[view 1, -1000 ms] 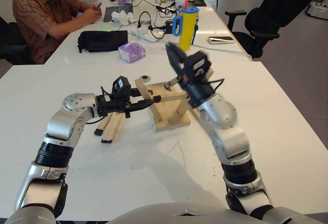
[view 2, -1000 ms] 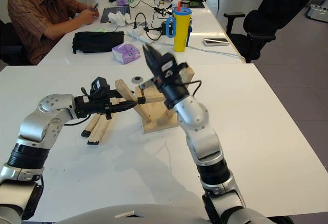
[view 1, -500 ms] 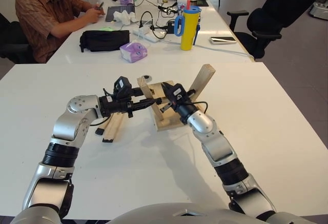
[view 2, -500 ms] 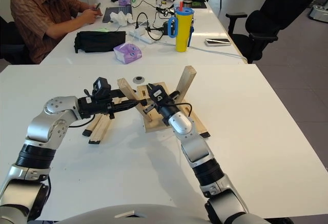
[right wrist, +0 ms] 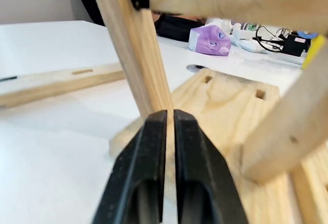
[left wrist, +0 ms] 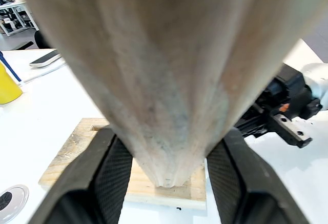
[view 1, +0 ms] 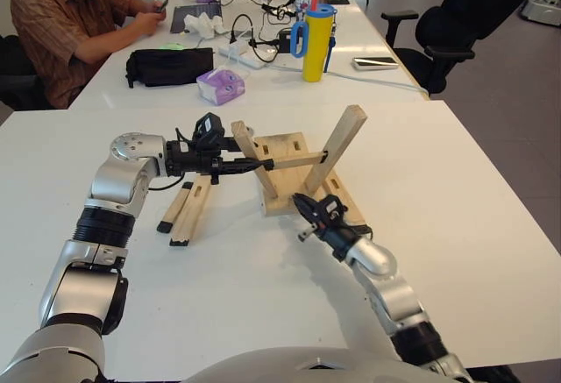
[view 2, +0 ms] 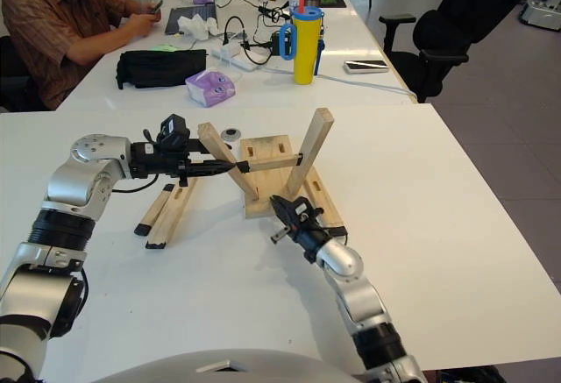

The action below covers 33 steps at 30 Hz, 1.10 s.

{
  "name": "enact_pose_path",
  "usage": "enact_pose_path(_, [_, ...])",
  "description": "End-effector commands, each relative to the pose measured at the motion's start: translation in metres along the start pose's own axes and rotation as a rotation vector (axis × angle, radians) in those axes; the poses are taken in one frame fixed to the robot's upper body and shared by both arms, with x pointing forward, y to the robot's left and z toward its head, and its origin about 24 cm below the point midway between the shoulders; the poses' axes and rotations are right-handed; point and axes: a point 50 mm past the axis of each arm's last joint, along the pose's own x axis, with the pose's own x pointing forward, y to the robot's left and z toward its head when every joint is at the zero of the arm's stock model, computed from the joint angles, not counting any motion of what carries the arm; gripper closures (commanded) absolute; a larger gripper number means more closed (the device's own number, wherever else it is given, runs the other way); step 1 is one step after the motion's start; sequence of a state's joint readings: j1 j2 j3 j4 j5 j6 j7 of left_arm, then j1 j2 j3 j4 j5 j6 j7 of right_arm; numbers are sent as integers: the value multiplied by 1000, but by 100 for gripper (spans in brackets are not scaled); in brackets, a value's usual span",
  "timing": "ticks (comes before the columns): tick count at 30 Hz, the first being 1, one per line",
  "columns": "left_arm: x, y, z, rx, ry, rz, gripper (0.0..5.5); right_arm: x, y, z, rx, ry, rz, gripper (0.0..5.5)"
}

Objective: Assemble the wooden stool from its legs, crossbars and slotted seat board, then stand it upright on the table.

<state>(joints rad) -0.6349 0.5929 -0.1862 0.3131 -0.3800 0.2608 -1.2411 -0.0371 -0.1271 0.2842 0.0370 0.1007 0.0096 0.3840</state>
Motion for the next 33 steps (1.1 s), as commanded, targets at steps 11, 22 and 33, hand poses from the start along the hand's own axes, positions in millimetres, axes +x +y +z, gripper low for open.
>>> enact_pose_path(11, [3, 1, -29, -63, 75, 36, 312, 3, 2, -60, 54, 466, -134, 529])
enact_pose_path(22, [-59, 6, -3, -126, -58, 215, 205, -3, 7, -73, 79, 524, -112, 529])
enact_pose_path(33, [-40, -5, 180, -7, -932, 302, 267, -4, 9, -79, 70, 532, -94, 529])
